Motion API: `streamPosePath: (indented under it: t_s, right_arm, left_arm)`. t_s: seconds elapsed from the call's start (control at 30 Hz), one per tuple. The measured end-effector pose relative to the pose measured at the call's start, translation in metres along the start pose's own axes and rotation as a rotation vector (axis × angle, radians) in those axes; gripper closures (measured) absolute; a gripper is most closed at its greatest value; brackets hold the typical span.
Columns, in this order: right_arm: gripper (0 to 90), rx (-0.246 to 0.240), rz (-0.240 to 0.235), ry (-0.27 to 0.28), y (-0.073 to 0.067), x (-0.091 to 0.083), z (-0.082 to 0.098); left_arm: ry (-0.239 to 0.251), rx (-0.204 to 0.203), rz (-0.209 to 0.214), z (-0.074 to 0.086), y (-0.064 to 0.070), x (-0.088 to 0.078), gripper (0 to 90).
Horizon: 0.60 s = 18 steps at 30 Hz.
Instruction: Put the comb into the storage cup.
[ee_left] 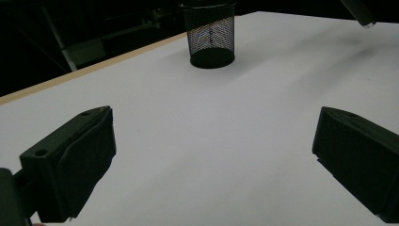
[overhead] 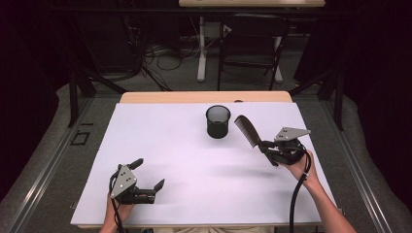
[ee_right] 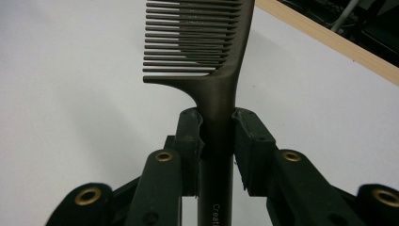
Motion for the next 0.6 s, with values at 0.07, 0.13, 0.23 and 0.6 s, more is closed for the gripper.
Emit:
streamPosePath:
  t_s: [0.07, 0.13, 0.23, 0.6]
  right_arm:
    - [72.9, 0.006, 0.007, 0.01, 0.0, 0.0003, -0.0005]
    - [72.9, 0.002, 0.012, 0.015, -0.0001, 0.0003, -0.0013]
    - [72.9, 0.009, 0.018, 0.027, 0.0002, 0.0003, -0.002]
    - [72.9, 0.012, 0.045, 0.083, -0.0007, 0.0012, -0.007]
  left_arm:
    - [0.001, 0.004, -0.001, 0.0, 0.0003, -0.0003, 0.0]
    - [0.001, 0.003, -0.002, 0.0, 0.0004, -0.0007, 0.0]
    - [0.001, 0.003, -0.002, 0.0002, -0.0005, -0.0003, 0.0]
    - [0.001, 0.005, -0.005, 0.0004, 0.0, -0.0012, 0.0]
Point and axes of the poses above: each handheld gripper's, and its own axes: x roughly forward along the jaws, z roughly out of its underside, y roughly to its right, the point moved 4 cm from there along x, roughly forward along the jaws, and after that the axes turned 2 degrees about -z, right-handed, at the moved point
